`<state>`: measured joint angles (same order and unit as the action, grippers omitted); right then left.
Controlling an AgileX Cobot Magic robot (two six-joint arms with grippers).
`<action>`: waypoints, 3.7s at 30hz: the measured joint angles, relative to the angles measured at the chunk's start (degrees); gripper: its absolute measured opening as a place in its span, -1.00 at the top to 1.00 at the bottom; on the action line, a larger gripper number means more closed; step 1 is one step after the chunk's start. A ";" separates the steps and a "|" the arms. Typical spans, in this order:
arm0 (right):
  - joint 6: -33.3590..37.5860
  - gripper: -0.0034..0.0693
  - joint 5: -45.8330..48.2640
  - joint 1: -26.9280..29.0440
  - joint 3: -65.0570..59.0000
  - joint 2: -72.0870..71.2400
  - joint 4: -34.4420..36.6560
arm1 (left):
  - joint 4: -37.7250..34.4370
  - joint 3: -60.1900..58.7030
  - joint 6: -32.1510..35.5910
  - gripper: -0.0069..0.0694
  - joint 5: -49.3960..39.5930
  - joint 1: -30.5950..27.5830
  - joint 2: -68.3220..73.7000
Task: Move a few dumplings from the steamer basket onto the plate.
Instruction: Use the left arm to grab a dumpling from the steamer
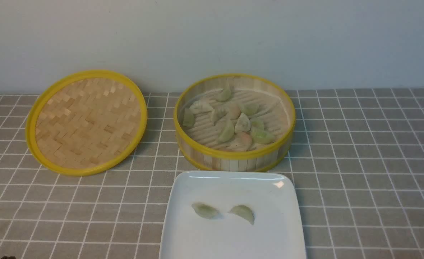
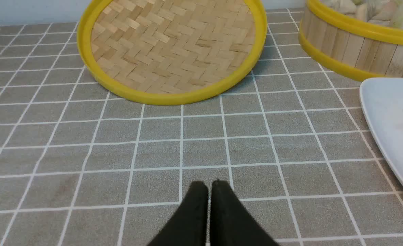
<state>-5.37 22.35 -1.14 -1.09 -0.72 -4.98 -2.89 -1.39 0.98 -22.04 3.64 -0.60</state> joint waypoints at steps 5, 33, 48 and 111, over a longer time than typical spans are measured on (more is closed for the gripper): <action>0.00 0.95 0.00 0.00 0.00 0.00 0.00 | 0.00 0.00 0.00 0.83 0.00 0.00 0.00; 0.00 0.95 0.00 0.00 0.00 0.00 0.00 | 0.52 0.00 0.50 0.83 0.17 0.00 0.00; -13.09 0.95 -16.31 0.00 -0.50 0.00 21.45 | -29.26 -0.04 -10.89 0.83 42.62 0.00 0.00; 3.10 0.93 45.12 0.00 57.99 48.30 21.91 | -11.41 110.14 20.54 -0.13 -20.58 23.17 133.22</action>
<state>-2.28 67.48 -1.14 56.90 47.58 16.93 -14.29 108.75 21.52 -42.62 26.81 132.62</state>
